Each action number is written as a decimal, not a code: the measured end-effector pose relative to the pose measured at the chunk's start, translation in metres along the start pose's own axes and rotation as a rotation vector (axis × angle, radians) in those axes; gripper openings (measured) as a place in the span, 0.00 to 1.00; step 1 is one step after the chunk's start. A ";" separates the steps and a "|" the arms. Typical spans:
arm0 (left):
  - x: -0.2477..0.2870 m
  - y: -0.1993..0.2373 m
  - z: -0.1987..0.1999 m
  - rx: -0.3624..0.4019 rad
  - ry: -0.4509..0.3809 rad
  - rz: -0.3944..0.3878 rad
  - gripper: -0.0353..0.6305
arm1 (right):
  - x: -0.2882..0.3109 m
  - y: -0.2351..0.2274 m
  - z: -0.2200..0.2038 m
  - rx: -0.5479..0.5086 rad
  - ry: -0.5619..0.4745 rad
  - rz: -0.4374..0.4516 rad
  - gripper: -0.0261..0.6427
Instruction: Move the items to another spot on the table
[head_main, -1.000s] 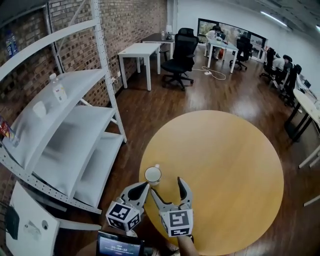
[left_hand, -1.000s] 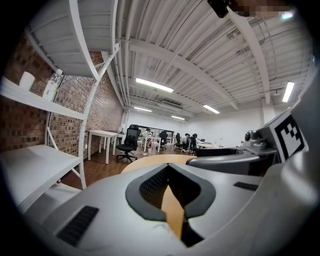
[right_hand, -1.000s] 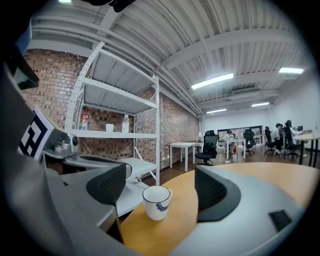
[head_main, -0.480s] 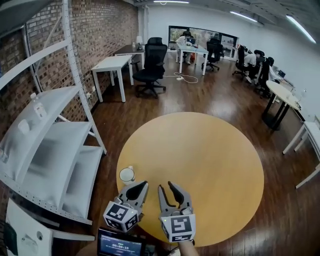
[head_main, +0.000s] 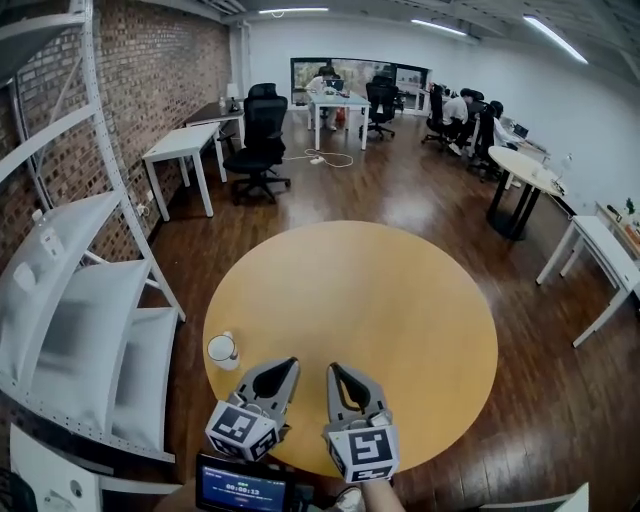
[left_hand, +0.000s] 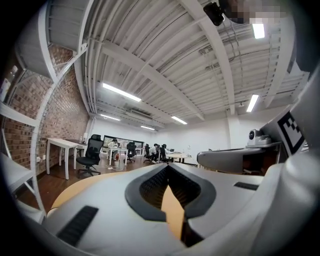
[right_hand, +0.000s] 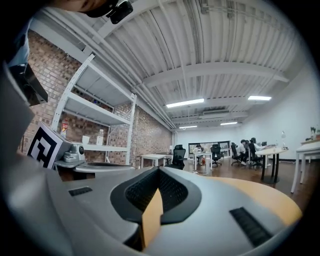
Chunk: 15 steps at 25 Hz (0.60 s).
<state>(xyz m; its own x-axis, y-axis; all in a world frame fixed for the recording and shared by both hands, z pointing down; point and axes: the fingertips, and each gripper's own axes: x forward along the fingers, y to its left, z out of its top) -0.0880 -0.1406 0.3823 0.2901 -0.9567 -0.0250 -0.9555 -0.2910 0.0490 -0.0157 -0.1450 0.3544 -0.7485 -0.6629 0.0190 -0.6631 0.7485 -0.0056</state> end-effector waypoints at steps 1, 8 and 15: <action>0.001 -0.007 0.001 0.009 -0.002 -0.017 0.06 | -0.005 -0.004 0.000 0.005 -0.004 -0.009 0.04; 0.001 -0.048 0.016 0.016 0.026 -0.087 0.06 | -0.030 -0.021 -0.002 -0.007 0.002 -0.062 0.04; 0.005 -0.062 0.021 0.029 0.015 -0.116 0.06 | -0.042 -0.028 -0.003 -0.016 0.000 -0.085 0.04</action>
<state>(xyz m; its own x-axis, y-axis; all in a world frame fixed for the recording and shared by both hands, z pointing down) -0.0283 -0.1274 0.3581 0.3997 -0.9166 -0.0135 -0.9164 -0.3999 0.0179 0.0337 -0.1380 0.3568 -0.6897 -0.7239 0.0188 -0.7238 0.6899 0.0120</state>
